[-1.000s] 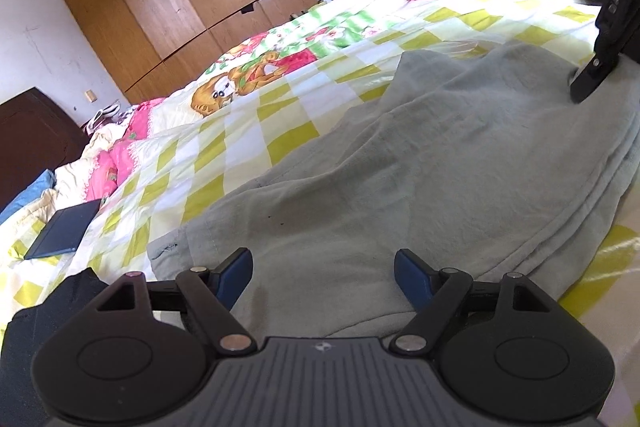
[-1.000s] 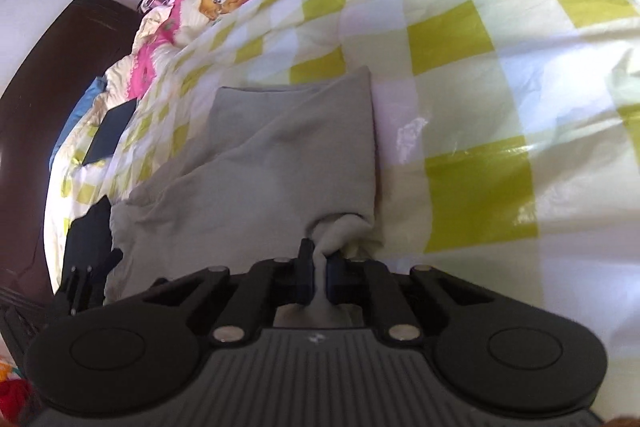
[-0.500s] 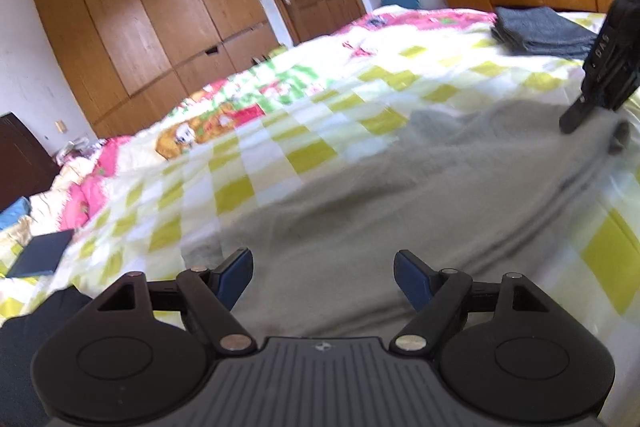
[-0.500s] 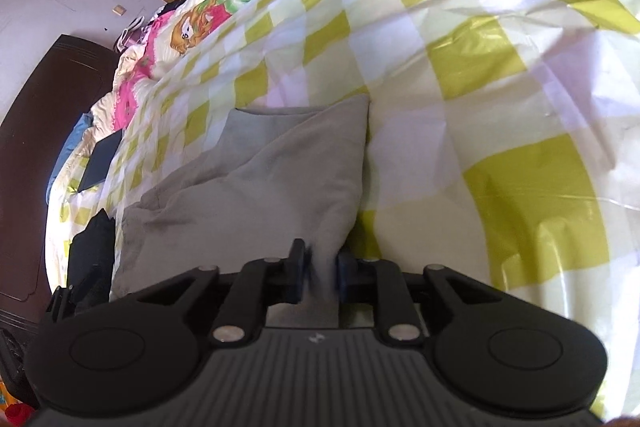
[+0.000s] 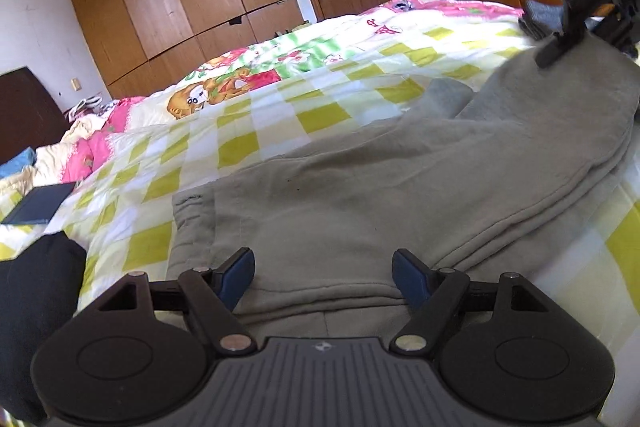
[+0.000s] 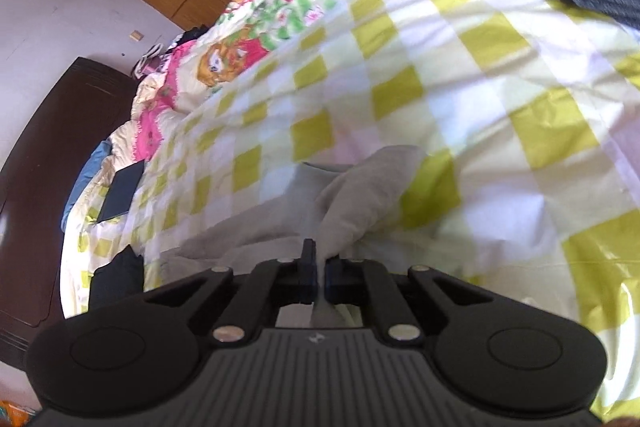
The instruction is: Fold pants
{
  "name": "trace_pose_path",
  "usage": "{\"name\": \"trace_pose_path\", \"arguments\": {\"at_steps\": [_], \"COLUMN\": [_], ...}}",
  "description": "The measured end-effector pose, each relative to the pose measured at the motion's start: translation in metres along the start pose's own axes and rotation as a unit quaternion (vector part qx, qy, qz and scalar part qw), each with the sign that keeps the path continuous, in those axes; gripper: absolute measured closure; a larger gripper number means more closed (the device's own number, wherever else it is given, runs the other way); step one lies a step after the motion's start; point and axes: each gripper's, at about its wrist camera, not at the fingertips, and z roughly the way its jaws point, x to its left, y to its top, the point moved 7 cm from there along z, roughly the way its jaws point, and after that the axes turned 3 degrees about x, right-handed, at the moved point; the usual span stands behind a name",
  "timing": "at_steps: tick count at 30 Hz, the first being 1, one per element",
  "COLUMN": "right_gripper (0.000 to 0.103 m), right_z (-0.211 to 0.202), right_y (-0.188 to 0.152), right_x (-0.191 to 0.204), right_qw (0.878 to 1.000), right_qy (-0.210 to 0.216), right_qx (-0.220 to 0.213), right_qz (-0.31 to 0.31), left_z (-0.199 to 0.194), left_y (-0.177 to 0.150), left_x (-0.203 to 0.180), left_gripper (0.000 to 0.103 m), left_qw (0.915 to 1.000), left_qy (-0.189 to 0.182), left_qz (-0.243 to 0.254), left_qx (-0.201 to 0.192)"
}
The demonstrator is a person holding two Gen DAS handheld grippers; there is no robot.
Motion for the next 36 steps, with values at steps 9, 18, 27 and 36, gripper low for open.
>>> {"name": "trace_pose_path", "arguments": {"at_steps": [9,18,27,36], "right_gripper": [0.098,0.097,0.082,0.055], "right_z": [0.069,0.190,0.197,0.205], "right_y": [-0.011,-0.085,-0.097,-0.073], "right_x": [0.158,0.212,0.226,0.235], "right_qw": [0.993,0.975,0.974,0.963], "right_qy": [-0.007,-0.078,-0.087,-0.128], "right_qx": [0.032,0.110,0.127,0.112], "right_qz": [-0.114,-0.175,-0.168,-0.209], "left_z": [-0.016,-0.035,-0.056,-0.079], "left_y": [-0.008,-0.043,-0.048,-0.038], "left_x": [0.024,0.081,0.104,0.097], "left_gripper": [0.015,0.015,0.015,0.013], "left_qw": [0.9983,0.9860,0.9729,0.9674], "left_qy": [-0.009,-0.028,-0.059,-0.090], "left_qz": [-0.054,-0.164,-0.216,-0.218], "left_qx": [-0.018,-0.015,-0.057,-0.092]}}
